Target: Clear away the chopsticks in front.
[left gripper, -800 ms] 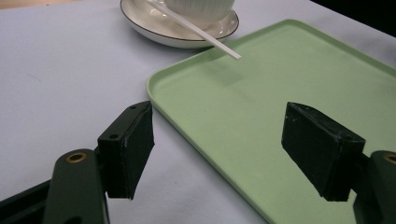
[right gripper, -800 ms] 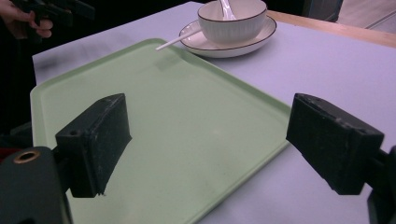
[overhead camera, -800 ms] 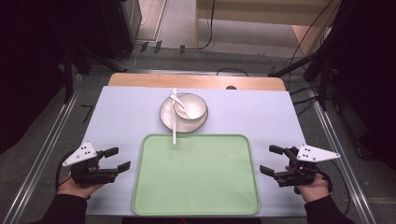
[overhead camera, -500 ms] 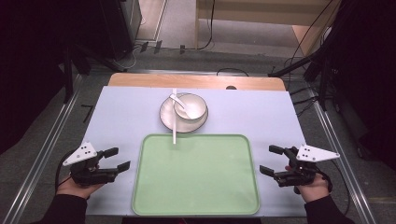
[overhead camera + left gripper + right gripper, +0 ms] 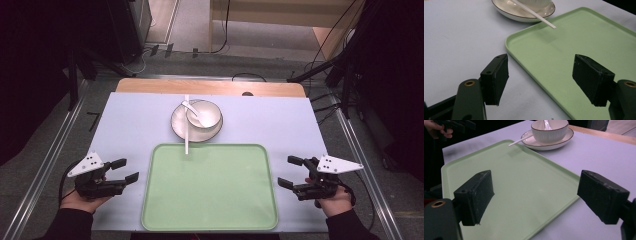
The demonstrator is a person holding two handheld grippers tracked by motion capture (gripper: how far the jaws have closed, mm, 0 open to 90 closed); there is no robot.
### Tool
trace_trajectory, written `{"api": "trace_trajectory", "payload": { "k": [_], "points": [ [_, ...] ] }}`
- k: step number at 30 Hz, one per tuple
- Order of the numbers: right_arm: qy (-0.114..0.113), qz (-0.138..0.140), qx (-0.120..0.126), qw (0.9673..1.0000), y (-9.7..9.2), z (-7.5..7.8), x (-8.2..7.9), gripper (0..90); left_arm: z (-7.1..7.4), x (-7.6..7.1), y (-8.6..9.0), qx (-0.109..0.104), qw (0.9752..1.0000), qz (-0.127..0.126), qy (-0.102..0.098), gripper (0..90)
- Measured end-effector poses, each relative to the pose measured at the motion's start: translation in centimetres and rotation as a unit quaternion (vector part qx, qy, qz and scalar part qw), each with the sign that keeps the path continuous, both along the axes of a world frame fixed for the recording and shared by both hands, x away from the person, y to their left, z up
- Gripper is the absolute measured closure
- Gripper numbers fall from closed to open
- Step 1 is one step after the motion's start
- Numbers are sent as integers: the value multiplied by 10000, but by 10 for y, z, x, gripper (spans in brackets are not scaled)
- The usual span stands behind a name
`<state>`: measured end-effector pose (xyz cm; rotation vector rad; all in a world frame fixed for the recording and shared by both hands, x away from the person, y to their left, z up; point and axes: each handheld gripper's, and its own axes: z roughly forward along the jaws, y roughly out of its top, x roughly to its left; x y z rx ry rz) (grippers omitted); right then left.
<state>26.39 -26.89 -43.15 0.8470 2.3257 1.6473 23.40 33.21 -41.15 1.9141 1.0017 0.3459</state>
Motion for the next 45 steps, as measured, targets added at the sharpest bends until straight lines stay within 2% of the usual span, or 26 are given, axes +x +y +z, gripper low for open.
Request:
{"api": "trace_trajectory", "payload": {
  "k": [24, 27, 29, 37, 40, 43, 44, 45],
  "points": [
    [6, 72, -28, 10000, 2, 0, 0, 142, 2, 3, 2, -110, 9996, 197, 196, 328],
    [13, 70, -39, 10000, 2, 0, 0, 142, 4, 6, -1, -199, 9981, 317, 486, 351],
    [19, 70, -45, 10000, 2, 0, 0, 142, 6, 7, -3, -177, 9975, 395, 568, 351],
    [25, 71, -52, 10000, 2, -1, 1, 142, 12, 15, -11, 12, 9955, 683, 657, 348],
    [33, 67, -57, 10000, 3, -1, 1, 142, 15, 21, -16, 61, 9945, 669, 803, 348],
    [40, 68, -64, 9999, 3, -1, 2, 142, 18, 22, -19, 67, 9943, 690, 816, 344],
    [38, 58, -63, 10000, 3, -1, 2, 142, 22, 22, -25, 183, 9934, 794, 811, 350],
    [38, 58, -63, 10000, 3, -1, 2, 142, 22, 22, -25, 183, 9934, 794, 811, 354]
  ]
}}
